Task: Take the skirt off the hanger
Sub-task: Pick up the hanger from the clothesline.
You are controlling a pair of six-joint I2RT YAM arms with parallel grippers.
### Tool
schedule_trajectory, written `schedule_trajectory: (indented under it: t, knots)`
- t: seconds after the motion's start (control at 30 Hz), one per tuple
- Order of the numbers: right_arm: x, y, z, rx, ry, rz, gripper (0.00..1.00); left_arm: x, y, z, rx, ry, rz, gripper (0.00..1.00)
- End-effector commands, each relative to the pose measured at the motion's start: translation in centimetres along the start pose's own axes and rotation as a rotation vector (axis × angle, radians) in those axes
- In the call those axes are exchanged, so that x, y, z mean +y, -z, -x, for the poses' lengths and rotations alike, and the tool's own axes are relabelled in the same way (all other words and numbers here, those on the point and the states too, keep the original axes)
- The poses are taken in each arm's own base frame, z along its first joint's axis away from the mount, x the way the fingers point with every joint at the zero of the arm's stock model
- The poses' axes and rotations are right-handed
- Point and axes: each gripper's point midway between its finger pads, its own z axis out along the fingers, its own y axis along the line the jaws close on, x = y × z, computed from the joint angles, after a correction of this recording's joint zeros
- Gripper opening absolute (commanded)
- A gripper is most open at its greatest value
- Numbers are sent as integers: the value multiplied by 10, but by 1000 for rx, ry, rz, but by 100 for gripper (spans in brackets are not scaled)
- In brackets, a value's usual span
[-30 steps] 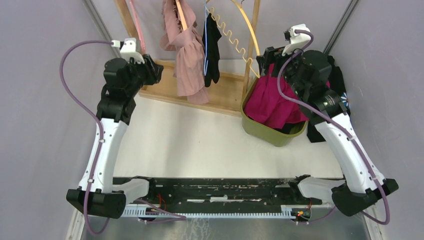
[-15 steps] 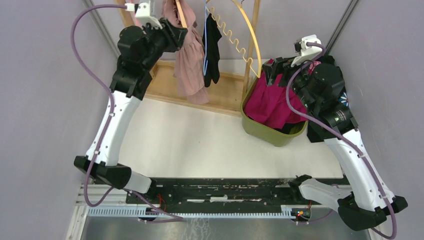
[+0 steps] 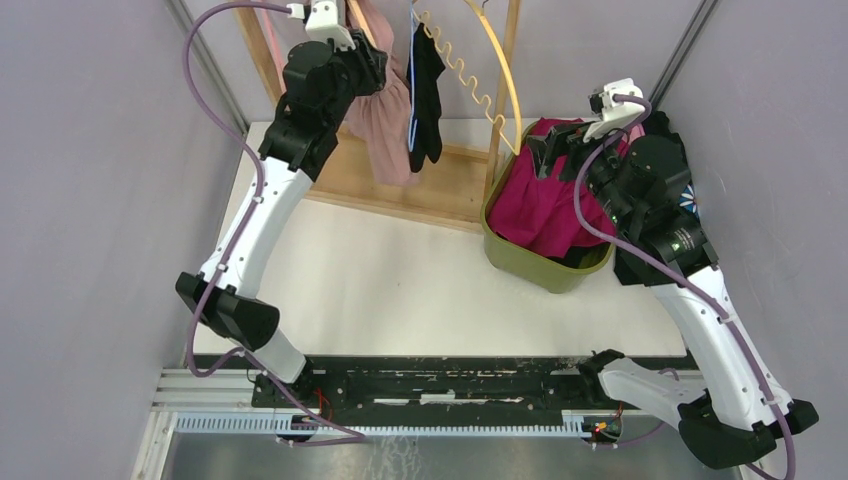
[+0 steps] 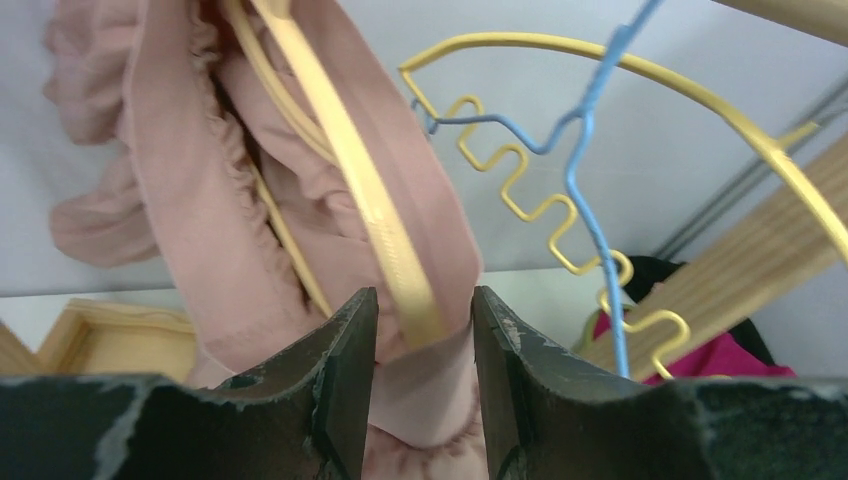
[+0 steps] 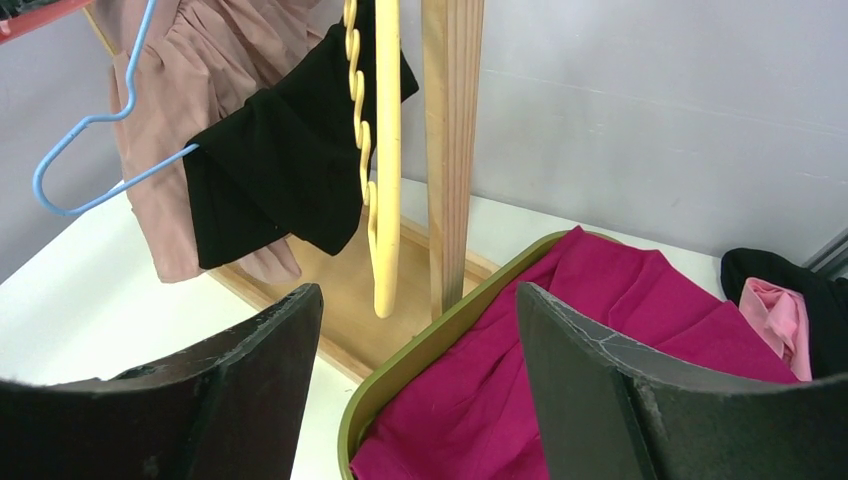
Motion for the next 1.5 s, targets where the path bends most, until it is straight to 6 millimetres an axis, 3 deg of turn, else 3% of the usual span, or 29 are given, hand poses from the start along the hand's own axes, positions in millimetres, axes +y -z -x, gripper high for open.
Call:
schedule_trajectory:
  t: [0.0,0.17,0.33,0.5,0.53,0.6,0.7,0.8,1.0,1.23,1.47]
  knots:
    - [-4,3,13,-50,8,-14,76,18,-6,30,-96,-86,104,47]
    - [-5,1,11,-47,15,-21,76,29,-20,36,-117,-165,168,50]
    - [-6,0,10,-45,22,-28,75,25,-36,31,-95,-178,155,54]
    - [-9,3,10,-51,24,-40,75,37,-36,26,-74,-217,209,49]
    - [-9,5,10,-54,24,-41,75,42,-35,23,-63,-233,235,47]
    - [-9,6,10,-57,20,-40,75,52,-32,19,-39,-265,269,34]
    - [-9,7,10,-59,16,-42,74,59,-28,15,-25,-283,279,4]
    - [-9,7,8,-55,12,-40,74,52,-27,21,-44,-300,226,3]
    - [-9,4,3,-40,16,-41,71,29,-20,62,-165,-319,108,3]
    - [-9,-1,-2,-24,21,-42,70,14,12,126,-336,-297,76,3]
    - [-9,-5,-8,-10,23,-41,70,13,32,156,-430,-278,55,3]
